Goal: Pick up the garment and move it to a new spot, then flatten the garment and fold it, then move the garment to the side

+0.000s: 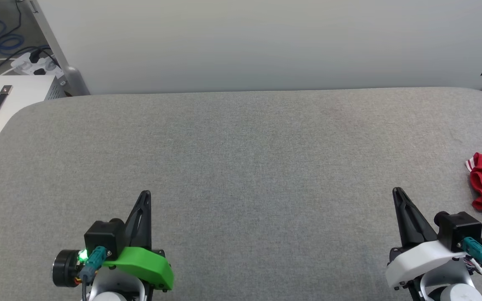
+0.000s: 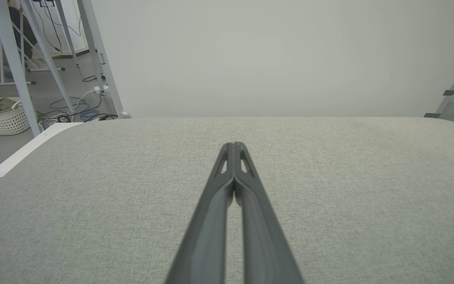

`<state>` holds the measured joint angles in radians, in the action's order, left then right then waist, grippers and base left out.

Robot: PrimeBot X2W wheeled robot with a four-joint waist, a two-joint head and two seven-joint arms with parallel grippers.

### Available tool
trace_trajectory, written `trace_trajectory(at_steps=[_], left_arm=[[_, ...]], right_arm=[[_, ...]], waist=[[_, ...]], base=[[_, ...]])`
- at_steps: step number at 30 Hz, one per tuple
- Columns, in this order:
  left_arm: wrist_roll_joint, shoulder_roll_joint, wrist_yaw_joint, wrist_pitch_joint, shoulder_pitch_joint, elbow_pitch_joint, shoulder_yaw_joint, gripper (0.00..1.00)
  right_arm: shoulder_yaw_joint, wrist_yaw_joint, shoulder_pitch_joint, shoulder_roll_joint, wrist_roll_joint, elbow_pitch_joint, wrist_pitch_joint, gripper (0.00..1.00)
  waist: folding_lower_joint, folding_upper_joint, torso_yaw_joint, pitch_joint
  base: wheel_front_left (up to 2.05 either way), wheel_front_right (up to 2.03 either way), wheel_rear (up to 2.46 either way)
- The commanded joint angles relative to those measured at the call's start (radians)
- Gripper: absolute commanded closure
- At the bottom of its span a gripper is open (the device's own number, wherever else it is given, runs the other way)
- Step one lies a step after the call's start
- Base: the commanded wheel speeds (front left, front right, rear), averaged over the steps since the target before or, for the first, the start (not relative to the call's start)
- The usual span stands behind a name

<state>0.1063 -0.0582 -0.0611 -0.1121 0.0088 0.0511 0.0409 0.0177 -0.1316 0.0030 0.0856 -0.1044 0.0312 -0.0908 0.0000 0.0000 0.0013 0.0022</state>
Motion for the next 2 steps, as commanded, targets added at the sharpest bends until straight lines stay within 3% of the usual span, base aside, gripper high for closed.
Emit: trace_trajectory(at_steps=[1, 2], left_arm=[[-0.011, 0.004, 0.008, 0.007, -0.005, -0.005, -0.005, 1.00], [-0.013, 0.004, 0.009, 0.009, -0.005, -0.006, -0.005, 1.00]], right_arm=[[-0.002, 0.001, -0.002, -0.005, 0.011, -0.007, 0.006, 1.00], [-0.003, 0.001, -0.002, -0.005, 0.013, -0.007, 0.007, 1.00]], waist=[[0.0000, 0.0000, 0.000, 0.000], [0.0000, 0.0000, 0.000, 0.000]], base=[[0.00, 0.00, 0.00], [0.00, 0.00, 0.00]])
